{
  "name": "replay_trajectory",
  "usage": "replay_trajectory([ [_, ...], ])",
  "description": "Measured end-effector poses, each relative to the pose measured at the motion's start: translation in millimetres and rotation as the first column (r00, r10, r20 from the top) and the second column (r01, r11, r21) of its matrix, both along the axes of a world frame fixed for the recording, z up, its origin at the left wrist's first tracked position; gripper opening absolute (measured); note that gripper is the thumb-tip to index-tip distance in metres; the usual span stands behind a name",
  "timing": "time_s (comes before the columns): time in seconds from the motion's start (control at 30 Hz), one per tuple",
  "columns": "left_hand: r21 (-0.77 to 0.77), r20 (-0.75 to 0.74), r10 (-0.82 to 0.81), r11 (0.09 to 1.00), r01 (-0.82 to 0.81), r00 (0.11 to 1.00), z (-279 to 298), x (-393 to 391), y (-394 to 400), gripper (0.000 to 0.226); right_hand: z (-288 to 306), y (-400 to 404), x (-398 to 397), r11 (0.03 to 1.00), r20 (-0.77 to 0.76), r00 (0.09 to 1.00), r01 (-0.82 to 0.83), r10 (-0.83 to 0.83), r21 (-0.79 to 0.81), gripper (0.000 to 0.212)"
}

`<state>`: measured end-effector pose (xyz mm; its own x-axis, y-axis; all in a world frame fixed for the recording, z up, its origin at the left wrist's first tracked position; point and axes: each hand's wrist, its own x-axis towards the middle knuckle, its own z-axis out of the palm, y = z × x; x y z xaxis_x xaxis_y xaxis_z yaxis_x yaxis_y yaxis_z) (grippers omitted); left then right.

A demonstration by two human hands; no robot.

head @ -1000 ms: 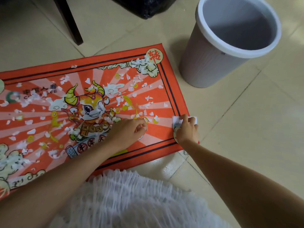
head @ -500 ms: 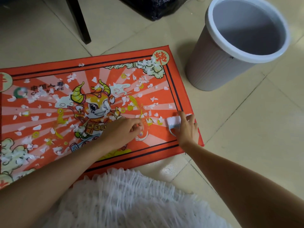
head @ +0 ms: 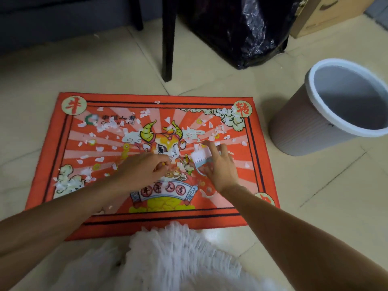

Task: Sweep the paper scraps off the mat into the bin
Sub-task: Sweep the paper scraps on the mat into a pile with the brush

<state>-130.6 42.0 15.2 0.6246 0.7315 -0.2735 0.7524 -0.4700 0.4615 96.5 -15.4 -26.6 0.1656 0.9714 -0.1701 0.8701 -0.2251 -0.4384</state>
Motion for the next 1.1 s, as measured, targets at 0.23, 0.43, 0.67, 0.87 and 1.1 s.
replay_trajectory([
  [0.23,0.02,0.031,0.131,0.991,-0.131,0.991,6,-71,-7,0.017,9,37,-77,0.963,0.099,0.96,-0.266,0.261,0.044,0.061],
  [0.43,0.04,-0.008,0.291,0.956,-0.291,0.957,-25,-139,-23,0.015,14,73,-142,0.889,0.111,0.889,-0.453,0.444,0.074,0.064],
  [0.67,0.007,0.009,0.466,0.885,-0.466,0.885,-52,-195,-40,0.015,14,100,-214,0.743,0.144,0.737,-0.669,0.661,0.018,0.063],
  [0.87,0.0,0.025,0.581,0.814,-0.581,0.813,-72,-233,-58,0.015,7,109,-265,0.572,0.184,0.555,-0.819,0.811,-0.046,0.058],
  [1.1,-0.004,-0.002,0.695,0.719,-0.695,0.719,-87,-267,-77,0.017,5,110,-319,0.379,0.315,0.309,-0.905,0.898,-0.195,0.06],
])
